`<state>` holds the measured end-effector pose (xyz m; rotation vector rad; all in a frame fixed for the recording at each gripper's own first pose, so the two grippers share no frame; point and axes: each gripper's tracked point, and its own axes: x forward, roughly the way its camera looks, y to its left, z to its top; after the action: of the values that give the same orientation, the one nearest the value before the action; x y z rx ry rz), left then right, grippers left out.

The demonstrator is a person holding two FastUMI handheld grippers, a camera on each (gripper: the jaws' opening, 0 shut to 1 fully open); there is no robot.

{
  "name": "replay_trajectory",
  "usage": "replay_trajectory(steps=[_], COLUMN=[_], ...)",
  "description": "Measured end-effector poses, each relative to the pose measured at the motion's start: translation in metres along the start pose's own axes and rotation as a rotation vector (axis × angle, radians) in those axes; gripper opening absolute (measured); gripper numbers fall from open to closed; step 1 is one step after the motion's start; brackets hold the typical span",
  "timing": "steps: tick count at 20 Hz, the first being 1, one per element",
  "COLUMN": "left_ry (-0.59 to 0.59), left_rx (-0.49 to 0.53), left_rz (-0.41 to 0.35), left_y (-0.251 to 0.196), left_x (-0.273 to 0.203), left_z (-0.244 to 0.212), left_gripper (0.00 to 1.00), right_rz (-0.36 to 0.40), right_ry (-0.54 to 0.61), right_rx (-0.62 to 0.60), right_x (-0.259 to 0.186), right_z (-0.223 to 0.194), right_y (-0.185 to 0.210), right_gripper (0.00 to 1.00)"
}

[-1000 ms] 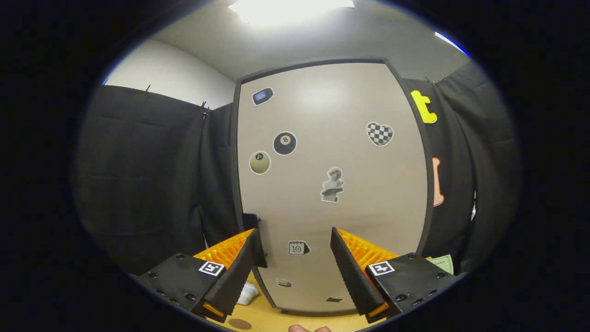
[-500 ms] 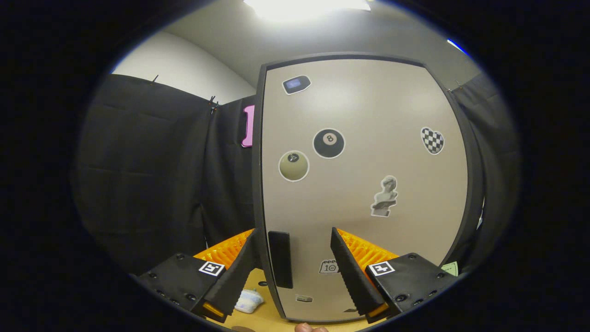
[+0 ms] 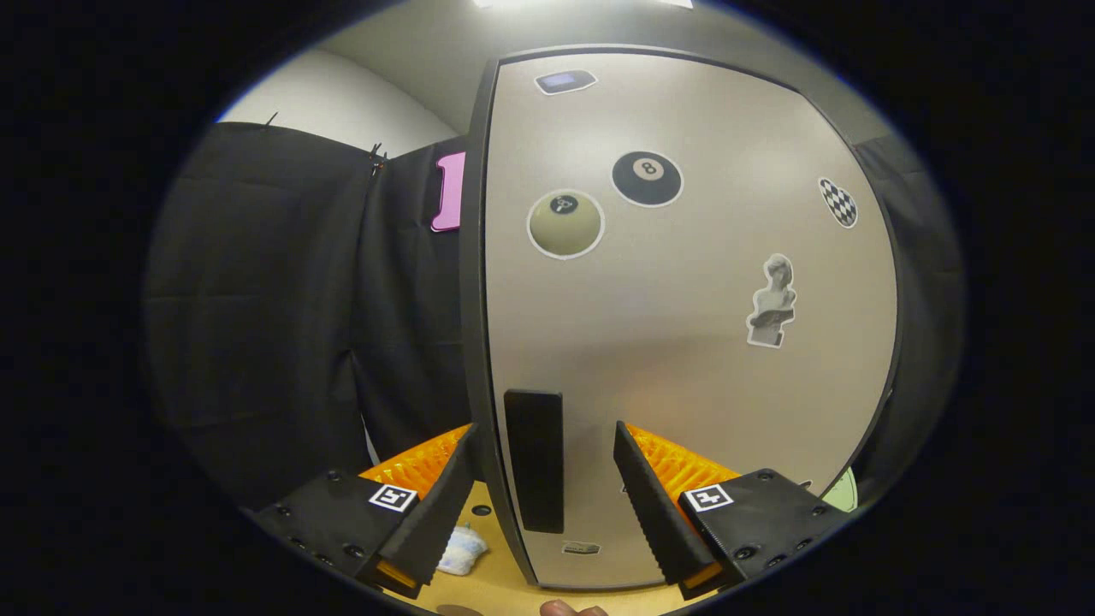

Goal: Open the cabinet door with the right hand, grasp the bottle in the cabinet with the left hand and place it on the coaster, then close the cabinet door with the right hand.

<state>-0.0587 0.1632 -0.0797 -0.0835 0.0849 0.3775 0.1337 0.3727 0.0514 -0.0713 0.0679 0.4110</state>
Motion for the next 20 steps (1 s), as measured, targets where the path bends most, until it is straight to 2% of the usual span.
replay_trajectory(steps=[4,6,7,8,9,14,15,17,20], left_ry=[0.030,0.024,0.017,0.010,0.011,0.001,-0.003,-0.014,-0.025], left_rx=[-0.016,-0.019,-0.013,-0.002,0.014,-0.003,-0.008,-0.018,-0.022], left_rz=[0.014,0.004,-0.002,-0.008,-0.010,-0.059,-0.063,-0.061,-0.035], left_y=[0.006,0.001,-0.001,-0.003,-0.004,-0.022,-0.024,-0.027,-0.028], left_x=[0.006,0.010,0.008,0.006,0.005,-0.004,-0.005,-0.007,-0.011], left_z=[-0.007,-0.001,0.001,0.005,0.005,0.021,0.022,0.025,0.035], left_gripper=[0.87,0.89,0.89,0.89,0.89,0.89,0.87,0.87,0.89], right_rz=[-0.015,-0.021,0.003,0.003,0.001,0.053,0.067,0.099,0.155], right_ry=[0.057,0.084,0.089,0.097,0.090,0.062,0.054,0.057,0.077], right_rx=[-0.004,0.020,0.042,0.053,0.059,0.036,0.034,0.022,0.014], right_x=[0.012,0.014,0.016,0.013,0.014,0.013,0.012,0.010,0.003], right_z=[-0.021,-0.028,-0.028,-0.030,-0.029,-0.030,-0.030,-0.030,-0.032], right_y=[0.000,0.000,0.005,0.008,0.008,0.008,0.008,0.008,0.008], right_gripper=[0.95,0.77,0.61,0.54,0.37,0.27,0.19,0.11,0.11])
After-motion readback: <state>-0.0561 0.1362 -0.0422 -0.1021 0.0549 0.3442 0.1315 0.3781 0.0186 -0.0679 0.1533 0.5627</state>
